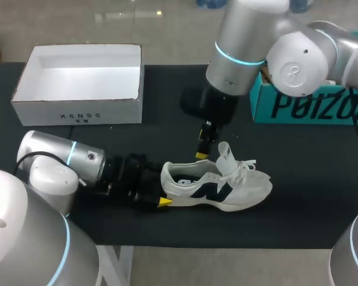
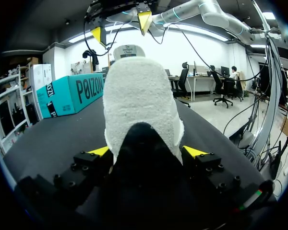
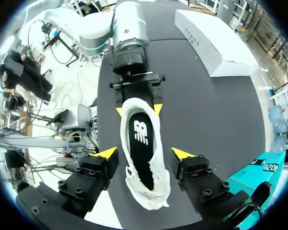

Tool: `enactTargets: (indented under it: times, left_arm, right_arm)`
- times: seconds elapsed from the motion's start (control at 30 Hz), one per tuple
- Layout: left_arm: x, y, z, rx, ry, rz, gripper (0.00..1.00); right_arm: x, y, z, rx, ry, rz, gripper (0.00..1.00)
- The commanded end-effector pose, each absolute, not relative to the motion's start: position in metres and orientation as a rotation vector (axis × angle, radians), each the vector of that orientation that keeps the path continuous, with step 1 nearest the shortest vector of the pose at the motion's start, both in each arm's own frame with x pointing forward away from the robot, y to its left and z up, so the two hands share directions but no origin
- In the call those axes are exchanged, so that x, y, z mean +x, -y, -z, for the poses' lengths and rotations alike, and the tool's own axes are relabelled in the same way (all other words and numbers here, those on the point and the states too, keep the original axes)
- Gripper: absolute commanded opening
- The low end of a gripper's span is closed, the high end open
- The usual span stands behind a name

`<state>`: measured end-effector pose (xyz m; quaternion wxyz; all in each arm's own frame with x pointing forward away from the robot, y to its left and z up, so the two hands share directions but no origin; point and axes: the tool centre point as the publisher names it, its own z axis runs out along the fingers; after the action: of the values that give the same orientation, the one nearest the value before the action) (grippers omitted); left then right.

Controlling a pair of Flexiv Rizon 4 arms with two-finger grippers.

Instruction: Take the shoe out of the shoebox, open the shoe tongue, remove and reinsert the insole, then place the shoe into the shoebox

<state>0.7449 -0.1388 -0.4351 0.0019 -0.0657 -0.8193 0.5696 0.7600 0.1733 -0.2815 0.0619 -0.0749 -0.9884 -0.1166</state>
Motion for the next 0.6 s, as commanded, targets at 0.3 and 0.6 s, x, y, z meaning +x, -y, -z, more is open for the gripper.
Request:
enactTargets:
  times: [0.3, 0.6]
  left_arm:
    - [0.7454, 0.1392, 0.4408, -0.207, 2.571, -1.786, 0.0]
    - [0.7454, 0.1392, 0.4408, -0.207, 2.571, -1.786, 0.0]
  right_arm:
    - [0.7578, -0.1852, 0.2907, -0.217, 2.88, 0.313, 0.0]
    - [0.758, -0.1834, 0.2944, -0.335, 2.858, 0.31, 0.0]
